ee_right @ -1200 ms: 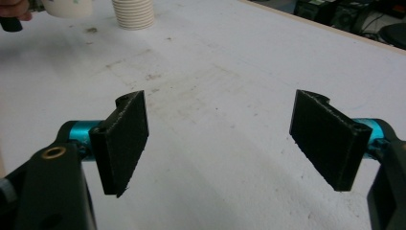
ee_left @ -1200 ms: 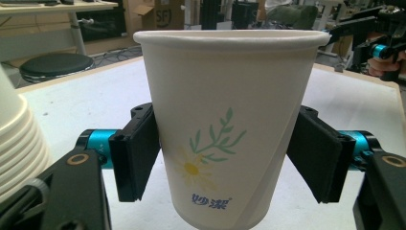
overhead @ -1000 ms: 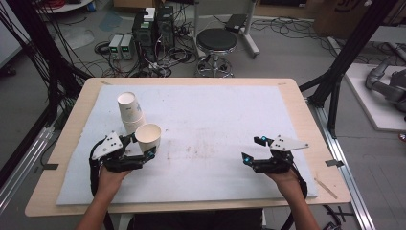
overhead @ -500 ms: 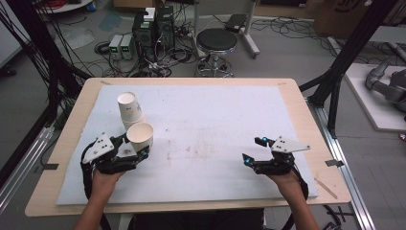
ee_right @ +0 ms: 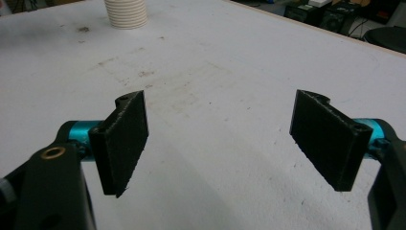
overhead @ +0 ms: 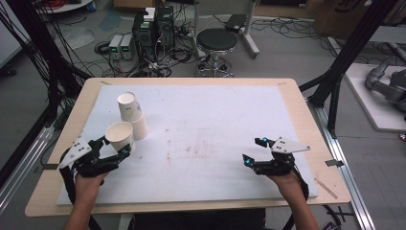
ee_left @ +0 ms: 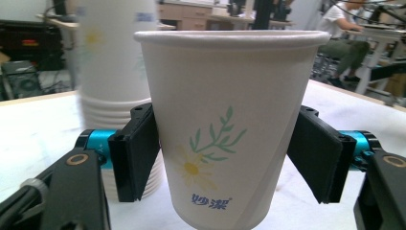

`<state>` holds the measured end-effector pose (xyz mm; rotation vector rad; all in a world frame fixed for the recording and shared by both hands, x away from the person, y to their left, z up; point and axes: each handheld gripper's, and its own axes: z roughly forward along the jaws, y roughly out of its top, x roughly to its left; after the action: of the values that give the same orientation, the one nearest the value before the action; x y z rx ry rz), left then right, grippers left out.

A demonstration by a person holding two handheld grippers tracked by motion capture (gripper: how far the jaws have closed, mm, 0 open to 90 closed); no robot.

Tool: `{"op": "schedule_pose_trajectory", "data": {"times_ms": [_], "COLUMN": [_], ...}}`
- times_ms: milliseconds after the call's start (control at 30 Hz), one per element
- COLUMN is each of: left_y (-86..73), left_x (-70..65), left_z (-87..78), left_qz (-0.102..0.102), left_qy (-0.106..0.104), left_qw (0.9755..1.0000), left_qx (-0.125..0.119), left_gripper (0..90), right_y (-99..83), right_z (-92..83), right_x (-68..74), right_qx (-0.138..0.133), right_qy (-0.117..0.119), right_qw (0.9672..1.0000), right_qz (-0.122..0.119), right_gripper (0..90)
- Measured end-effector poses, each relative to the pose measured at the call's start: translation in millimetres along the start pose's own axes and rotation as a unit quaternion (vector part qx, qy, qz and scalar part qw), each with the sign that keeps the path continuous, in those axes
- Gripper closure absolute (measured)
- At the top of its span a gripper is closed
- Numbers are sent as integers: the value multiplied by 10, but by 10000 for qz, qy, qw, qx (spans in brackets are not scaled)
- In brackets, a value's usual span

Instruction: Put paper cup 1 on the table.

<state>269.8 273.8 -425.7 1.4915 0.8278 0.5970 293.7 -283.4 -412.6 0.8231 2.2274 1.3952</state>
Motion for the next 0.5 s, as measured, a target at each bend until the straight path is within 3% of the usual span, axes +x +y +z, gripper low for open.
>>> {"op": "schedule_pose_trajectory", "data": {"times_ms": [100, 133, 233, 500], "left_y": [-36, -36, -112, -218], "left_x": [107, 107, 219, 357], "left_z": [-71, -71, -111, -120], "left_qz": [14, 14, 2, -181], "left_qy": [276, 276, 561, 884], "left_qw": [9995, 9995, 9978, 9940], "left_qx": [126, 126, 363, 623], "left_gripper": [293, 293, 293, 295], "right_y": [-4, -4, -8, 3], "right_z": [-26, -26, -39, -19], "right_x": [11, 11, 18, 41], "right_qx": [-25, -25, -15, 12], "right_qy": [-6, -6, -1, 38], "right_qw": [10000, 10000, 10000, 10000], "right_qz": [6, 6, -17, -75], "right_gripper": [214, 214, 214, 214]}}
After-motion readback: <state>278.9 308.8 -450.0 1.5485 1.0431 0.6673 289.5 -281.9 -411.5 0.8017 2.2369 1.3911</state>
